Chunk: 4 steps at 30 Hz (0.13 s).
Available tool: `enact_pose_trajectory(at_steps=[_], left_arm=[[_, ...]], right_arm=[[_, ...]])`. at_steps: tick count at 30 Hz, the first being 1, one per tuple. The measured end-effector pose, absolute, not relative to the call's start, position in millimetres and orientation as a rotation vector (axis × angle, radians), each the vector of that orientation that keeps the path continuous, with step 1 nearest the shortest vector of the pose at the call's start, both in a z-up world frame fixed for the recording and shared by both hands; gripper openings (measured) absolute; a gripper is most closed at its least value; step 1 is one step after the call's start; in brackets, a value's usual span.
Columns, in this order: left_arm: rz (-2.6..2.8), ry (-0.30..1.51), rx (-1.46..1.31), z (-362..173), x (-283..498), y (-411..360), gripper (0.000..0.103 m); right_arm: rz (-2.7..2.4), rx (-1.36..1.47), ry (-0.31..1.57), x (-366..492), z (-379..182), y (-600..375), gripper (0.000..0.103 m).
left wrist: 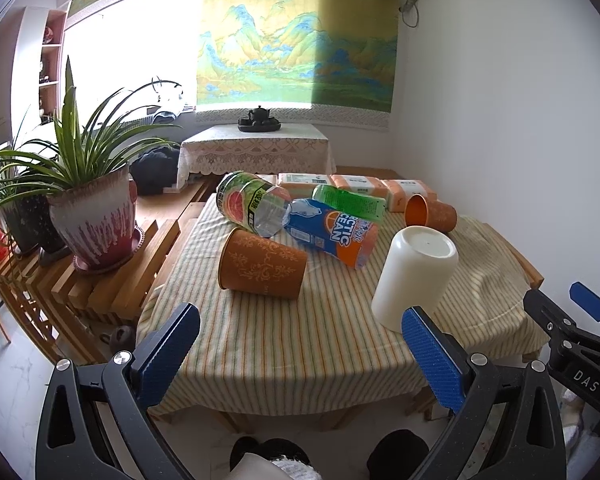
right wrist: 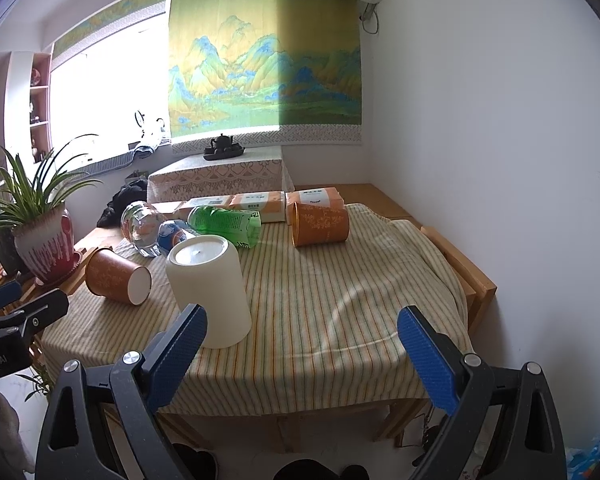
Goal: Flip cup upside down
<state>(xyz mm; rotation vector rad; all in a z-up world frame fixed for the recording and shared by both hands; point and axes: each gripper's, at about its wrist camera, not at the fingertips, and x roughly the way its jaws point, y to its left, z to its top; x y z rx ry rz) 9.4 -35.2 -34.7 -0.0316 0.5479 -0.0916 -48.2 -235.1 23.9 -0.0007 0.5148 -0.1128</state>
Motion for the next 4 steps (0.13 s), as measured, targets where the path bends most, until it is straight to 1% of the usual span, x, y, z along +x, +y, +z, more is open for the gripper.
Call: enact_pose_trajectory(at_steps=[4], left_arm=[[-0.088,0.55,-0.033,-37.4,12.5,-33.5,0.102]], right_arm=[[-0.113,0.002,0.521,-45.9,22.8,-235.3,0.094]])
